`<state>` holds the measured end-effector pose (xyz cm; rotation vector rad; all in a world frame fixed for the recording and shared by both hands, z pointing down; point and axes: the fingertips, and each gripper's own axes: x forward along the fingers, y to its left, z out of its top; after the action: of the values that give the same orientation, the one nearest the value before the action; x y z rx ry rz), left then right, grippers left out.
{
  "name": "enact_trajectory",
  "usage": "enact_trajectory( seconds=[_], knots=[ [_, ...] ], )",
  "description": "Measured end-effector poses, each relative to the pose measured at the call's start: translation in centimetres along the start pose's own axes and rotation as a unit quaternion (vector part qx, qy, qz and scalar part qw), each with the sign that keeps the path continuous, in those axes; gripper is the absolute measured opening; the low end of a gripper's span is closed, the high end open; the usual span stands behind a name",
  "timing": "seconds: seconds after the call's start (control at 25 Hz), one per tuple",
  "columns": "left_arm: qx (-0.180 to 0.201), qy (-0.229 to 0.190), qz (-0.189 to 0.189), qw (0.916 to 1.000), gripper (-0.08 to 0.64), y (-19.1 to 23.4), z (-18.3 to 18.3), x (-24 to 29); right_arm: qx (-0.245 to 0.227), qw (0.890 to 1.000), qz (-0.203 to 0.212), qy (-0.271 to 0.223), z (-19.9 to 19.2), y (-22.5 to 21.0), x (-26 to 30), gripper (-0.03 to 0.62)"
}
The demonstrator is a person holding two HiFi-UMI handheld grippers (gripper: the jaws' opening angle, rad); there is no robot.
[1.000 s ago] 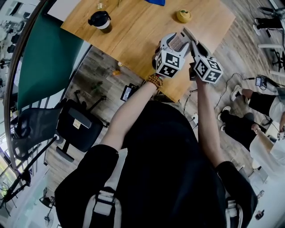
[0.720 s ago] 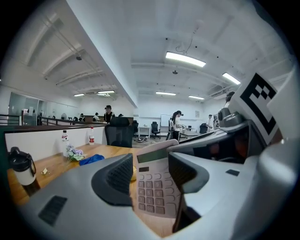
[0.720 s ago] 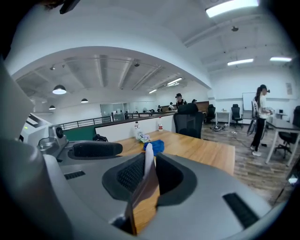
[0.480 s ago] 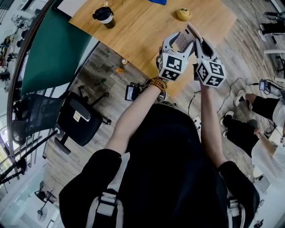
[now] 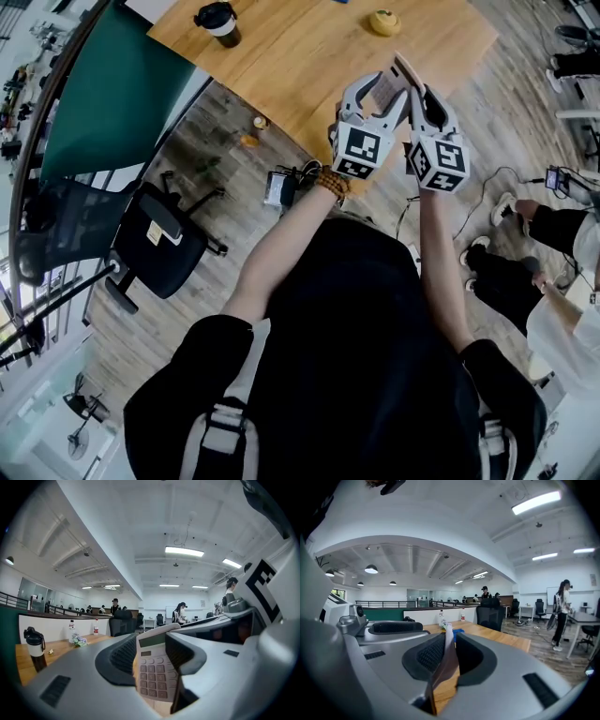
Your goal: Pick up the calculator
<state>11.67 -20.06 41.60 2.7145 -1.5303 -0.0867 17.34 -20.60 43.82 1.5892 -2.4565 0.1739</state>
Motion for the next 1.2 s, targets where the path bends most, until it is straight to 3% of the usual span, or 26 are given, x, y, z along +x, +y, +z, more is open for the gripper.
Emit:
enact_trajectory(
  seconds=[0.44,1.2],
  knots=[
    [0.007,0.006,0.004,1.0,0.163,-1.7,-2.0,-1.0,-0.023,1.0,0.01,0.011,-2.0,0.3,-1.3,0.075],
    [0.018,0.036,0.034,0.9986,0.124,-0.8,-5.2,-2.3,-0.006,1.0,0.0,0.03,-5.0,0.5,-1.7,0.075]
  ],
)
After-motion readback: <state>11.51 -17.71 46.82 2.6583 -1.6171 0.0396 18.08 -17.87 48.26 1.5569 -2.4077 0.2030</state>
